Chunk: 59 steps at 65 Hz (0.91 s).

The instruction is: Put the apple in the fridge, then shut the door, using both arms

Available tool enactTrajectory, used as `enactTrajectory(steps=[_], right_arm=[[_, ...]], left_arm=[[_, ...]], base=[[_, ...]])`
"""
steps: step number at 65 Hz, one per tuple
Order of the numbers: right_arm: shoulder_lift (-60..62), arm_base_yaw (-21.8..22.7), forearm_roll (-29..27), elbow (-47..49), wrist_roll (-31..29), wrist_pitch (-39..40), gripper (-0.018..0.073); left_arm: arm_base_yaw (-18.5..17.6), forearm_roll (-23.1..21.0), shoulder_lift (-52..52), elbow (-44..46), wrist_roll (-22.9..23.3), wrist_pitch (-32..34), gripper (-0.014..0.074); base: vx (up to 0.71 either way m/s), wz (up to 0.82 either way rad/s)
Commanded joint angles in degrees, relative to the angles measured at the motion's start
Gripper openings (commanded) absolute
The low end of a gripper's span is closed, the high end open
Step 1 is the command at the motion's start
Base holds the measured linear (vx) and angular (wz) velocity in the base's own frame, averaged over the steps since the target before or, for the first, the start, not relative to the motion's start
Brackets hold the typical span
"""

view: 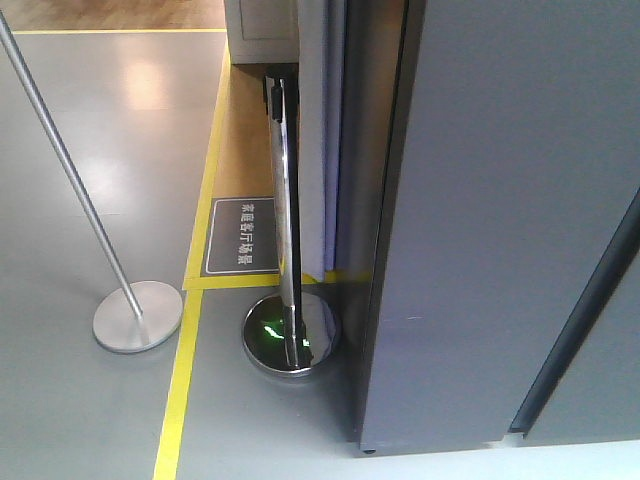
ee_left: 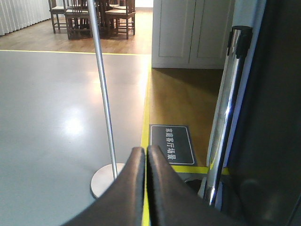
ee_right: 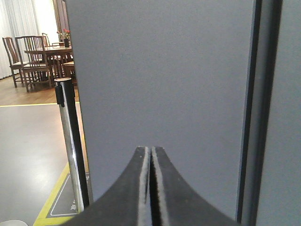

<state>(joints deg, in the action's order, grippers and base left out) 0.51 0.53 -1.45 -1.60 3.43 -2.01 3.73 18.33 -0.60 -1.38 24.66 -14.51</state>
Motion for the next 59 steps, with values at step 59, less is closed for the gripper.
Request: enactTrajectory(steps=[59], right_arm=[[0.6,0.3,0.0,-0.3,-0.3,4.7,-0.0003]], left_arm=[[-0.3,0.1,-0.9,1.1,0.2,4.1,-0.0008]], base=[[0.0,0.0]])
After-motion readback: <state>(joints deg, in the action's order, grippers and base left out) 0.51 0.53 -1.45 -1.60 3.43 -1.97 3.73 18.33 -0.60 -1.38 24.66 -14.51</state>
